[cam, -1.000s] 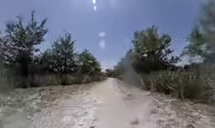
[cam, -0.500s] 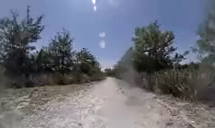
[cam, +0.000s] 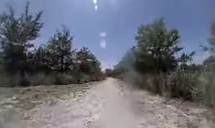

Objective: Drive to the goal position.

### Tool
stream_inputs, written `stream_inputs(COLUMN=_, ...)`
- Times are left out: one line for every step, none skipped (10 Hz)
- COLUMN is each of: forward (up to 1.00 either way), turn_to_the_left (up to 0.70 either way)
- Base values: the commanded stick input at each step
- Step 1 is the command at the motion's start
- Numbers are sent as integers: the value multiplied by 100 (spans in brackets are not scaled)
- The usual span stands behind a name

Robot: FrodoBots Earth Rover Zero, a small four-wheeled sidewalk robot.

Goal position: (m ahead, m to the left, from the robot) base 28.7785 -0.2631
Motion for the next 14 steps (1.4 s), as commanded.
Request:
stream_inputs(forward=70, turn_to_the_left=0)
stream_inputs(forward=70, turn_to_the_left=0)
stream_inputs(forward=70, turn_to_the_left=0)
stream_inputs(forward=70, turn_to_the_left=0)
stream_inputs(forward=70, turn_to_the_left=0)
stream_inputs(forward=70, turn_to_the_left=0)
stream_inputs(forward=70, turn_to_the_left=0)
stream_inputs(forward=70, turn_to_the_left=0)
stream_inputs(forward=70, turn_to_the_left=0)
stream_inputs(forward=70, turn_to_the_left=0)
stream_inputs(forward=70, turn_to_the_left=0)
stream_inputs(forward=70, turn_to_the_left=0)
stream_inputs(forward=70, turn_to_the_left=0)
stream_inputs(forward=70, turn_to_the_left=0)
